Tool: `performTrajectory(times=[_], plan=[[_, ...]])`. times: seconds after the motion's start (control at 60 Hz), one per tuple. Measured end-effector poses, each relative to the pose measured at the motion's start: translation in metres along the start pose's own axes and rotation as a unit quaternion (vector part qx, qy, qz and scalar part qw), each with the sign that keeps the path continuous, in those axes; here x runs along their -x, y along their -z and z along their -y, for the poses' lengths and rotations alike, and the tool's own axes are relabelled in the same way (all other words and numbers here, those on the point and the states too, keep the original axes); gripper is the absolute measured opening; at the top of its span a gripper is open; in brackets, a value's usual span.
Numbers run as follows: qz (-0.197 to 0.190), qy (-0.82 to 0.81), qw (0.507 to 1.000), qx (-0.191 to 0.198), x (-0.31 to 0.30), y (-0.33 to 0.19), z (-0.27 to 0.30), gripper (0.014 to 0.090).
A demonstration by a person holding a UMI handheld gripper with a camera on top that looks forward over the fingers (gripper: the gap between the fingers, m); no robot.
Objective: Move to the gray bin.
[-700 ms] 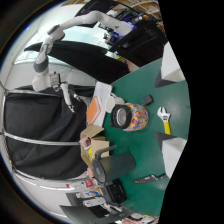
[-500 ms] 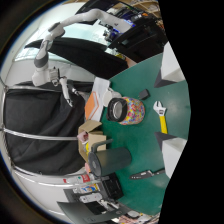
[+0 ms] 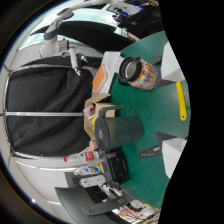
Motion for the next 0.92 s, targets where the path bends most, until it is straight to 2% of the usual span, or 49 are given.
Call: performTrajectory(times=[0.2,0.517,0.917], plan=[[0.017,0.005,1.000,-0.011,0.032,-0.038,0.015,0.0847],[0.030,-0.020,0.999,0.004,0.078,-0.085,0.029,0.0846],[0.036,-0.016,0.999,0.010,0.092,-0.105,0.028,0.0840]])
